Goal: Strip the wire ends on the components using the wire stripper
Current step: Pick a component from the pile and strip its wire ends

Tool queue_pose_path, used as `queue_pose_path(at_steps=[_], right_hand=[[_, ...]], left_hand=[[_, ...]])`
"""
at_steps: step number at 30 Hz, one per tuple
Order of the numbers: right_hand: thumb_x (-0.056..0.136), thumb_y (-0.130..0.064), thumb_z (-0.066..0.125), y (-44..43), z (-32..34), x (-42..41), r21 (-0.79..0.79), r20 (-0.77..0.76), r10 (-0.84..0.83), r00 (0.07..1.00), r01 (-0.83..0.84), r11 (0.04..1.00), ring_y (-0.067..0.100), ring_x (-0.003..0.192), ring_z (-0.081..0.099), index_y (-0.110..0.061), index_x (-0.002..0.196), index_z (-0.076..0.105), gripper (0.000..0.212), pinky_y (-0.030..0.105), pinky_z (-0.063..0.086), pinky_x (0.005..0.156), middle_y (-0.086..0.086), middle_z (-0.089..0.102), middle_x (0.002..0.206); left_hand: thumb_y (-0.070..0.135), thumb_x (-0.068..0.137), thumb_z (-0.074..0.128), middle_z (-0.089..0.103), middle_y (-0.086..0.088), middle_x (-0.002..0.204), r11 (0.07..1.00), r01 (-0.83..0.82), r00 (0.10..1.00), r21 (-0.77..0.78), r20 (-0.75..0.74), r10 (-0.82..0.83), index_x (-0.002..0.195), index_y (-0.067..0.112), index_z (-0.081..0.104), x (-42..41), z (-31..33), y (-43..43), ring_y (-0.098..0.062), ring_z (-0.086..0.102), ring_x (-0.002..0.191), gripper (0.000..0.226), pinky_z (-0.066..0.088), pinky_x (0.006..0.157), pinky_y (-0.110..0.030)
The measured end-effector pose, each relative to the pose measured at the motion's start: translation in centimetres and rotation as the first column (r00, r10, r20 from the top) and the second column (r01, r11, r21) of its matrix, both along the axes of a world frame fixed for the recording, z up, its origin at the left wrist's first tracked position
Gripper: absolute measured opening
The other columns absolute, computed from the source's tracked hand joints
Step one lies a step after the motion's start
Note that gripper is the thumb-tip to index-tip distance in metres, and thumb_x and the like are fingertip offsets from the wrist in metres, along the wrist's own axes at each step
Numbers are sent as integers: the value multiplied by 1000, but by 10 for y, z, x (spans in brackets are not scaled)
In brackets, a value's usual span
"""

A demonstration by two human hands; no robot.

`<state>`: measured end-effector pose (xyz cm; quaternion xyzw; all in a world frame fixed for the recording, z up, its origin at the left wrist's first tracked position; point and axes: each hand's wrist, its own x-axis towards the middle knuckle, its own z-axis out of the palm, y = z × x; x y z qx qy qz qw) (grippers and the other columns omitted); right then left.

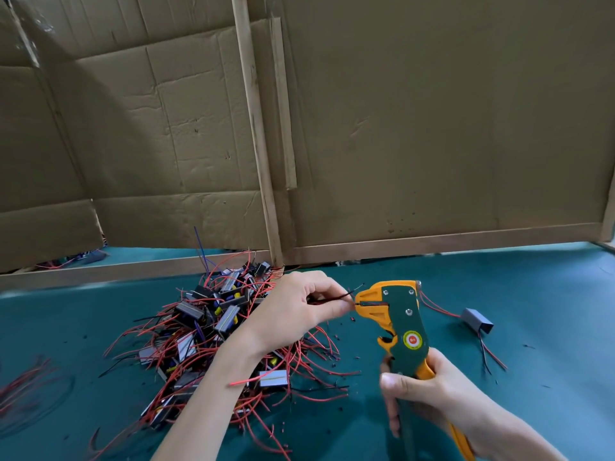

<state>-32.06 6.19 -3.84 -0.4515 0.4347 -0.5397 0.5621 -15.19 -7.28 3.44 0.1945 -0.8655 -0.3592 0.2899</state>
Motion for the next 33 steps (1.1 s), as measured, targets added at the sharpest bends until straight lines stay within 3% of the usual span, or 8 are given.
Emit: queue_pose_path(at_steps=[3,6,10,12,14,21,26,33], right_hand=[[44,-44,96,-2,-1,10,-11,-36,-85,996,85,996,26,38,53,-15,58,63,47,29,46,42,21,55,49],[49,-46,85,-5,-4,17,-46,-96,-241,966,238,970,21,29,43,-13,45,49,49,24,39,36,14,45,40],[57,-25,85,-3,2,14,-28,117,-64,991,68,997,32,49,56,-5,64,61,31,37,51,49,23,55,58],[60,-13,82,-3,6,7,-37,228,8,974,0,999,39,64,61,1,76,63,29,46,55,61,28,58,71],[63,-11,83,-2,7,2,-60,192,26,981,-15,998,41,69,62,2,80,62,30,48,55,66,29,59,74],[57,-19,94,-1,5,-3,-66,108,33,994,-26,997,42,71,63,-2,80,67,40,45,55,66,29,60,76],[58,-18,93,0,7,-3,-50,71,40,997,-37,998,42,72,63,-1,81,67,38,45,55,68,31,61,77],[64,-10,84,1,8,-1,-24,44,19,999,-18,1000,42,72,63,2,83,64,30,46,54,67,31,61,77]], left_hand=[[21,84,71,65,8,75,995,37,999,92,-18,-35,84,25,69,0,0,0,-7,54,69,5,47,68,-27],[26,83,68,69,7,79,983,54,997,177,-57,-45,85,20,64,0,-2,-2,-10,60,75,7,49,73,-21],[27,83,65,75,1,83,979,16,997,205,-81,1,82,20,65,0,-6,-3,-25,67,85,8,52,78,-23],[34,79,67,75,-2,84,986,-19,994,166,-107,37,80,23,67,2,-4,-5,-30,67,88,11,53,82,-32],[37,79,68,72,-3,83,994,-54,994,90,-92,63,80,26,69,4,-2,-6,-28,65,86,11,51,84,-38],[20,89,67,68,6,84,988,-80,996,-133,-37,75,88,32,70,2,3,4,-9,61,83,12,48,80,-23],[19,90,65,64,-1,89,987,-91,996,-136,11,93,93,30,71,0,5,9,-2,57,74,13,44,69,-12],[19,93,61,57,-7,90,993,-48,995,-111,83,57,89,46,65,0,7,9,-16,56,81,28,47,80,-34]])
